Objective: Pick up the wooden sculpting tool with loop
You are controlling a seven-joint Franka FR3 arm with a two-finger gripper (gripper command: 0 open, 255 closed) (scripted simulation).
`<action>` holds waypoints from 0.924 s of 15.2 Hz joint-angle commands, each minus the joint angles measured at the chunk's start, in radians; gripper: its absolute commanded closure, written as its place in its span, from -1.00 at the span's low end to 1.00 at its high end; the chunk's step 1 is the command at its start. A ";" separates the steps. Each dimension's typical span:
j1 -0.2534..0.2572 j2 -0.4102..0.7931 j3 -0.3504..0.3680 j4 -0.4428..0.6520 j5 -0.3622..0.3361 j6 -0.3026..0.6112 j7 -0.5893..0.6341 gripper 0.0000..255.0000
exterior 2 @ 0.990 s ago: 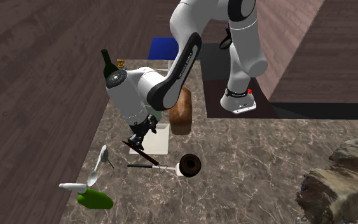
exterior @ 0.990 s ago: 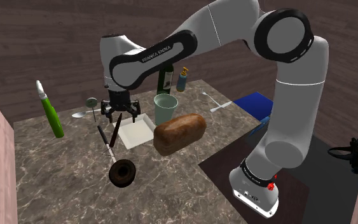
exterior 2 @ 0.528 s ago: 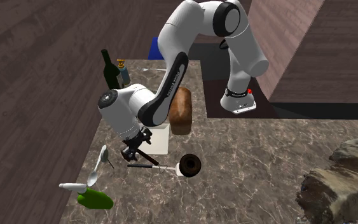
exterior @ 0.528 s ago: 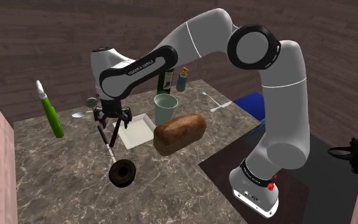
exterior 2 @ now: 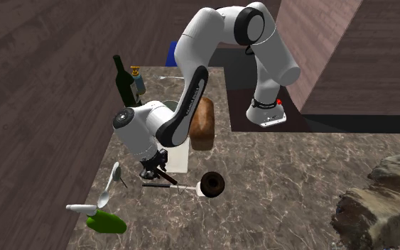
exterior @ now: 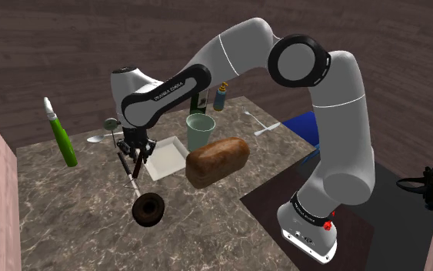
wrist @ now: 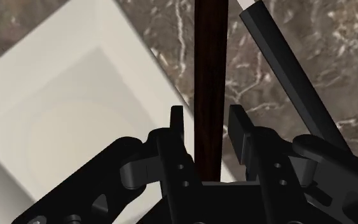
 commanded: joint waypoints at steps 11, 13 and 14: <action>-0.005 -0.024 0.007 0.002 0.008 -0.025 -0.003 1.00; -0.008 -0.040 0.011 0.005 0.014 -0.044 -0.005 1.00; -0.010 -0.048 0.013 0.007 0.017 -0.053 -0.006 1.00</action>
